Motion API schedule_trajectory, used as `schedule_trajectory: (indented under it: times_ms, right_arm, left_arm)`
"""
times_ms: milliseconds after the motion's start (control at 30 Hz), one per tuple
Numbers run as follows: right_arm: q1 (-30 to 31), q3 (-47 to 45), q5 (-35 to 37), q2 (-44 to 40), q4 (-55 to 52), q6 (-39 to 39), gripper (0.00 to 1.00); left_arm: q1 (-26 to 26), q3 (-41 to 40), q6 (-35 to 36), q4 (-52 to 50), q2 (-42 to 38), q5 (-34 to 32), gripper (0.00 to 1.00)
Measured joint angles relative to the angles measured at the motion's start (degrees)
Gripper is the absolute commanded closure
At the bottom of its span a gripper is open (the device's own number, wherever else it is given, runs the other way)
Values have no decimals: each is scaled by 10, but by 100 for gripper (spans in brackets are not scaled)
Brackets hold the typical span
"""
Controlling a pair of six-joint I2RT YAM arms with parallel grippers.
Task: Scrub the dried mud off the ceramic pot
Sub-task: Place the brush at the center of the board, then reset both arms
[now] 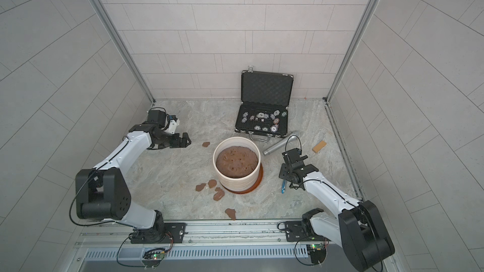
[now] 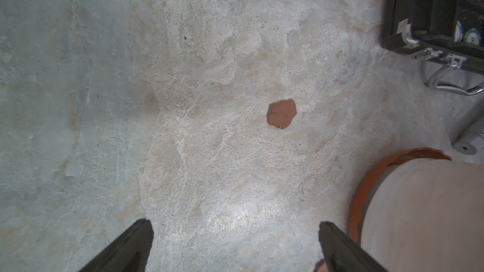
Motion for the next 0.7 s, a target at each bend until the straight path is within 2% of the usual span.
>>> schedule_trajectory:
  times_ms: [200, 367, 533, 700]
  right_arm:
    - [-39, 38, 16, -107, 10, -58, 0]
    - [-89, 42, 37, -128, 106, -163, 0]
    - [-146, -14, 46, -86, 253, -259, 0]
    - [-178, -51, 44, 44, 417, -332, 0]
  left_arm:
    - [0, -92, 18, 99, 0, 9, 0]
    - [-8, -164, 18, 243, -15, 37, 0]
    - [-30, -300, 20, 433, -61, 33, 0]
    - [-35, -358, 15, 583, -70, 17, 0]
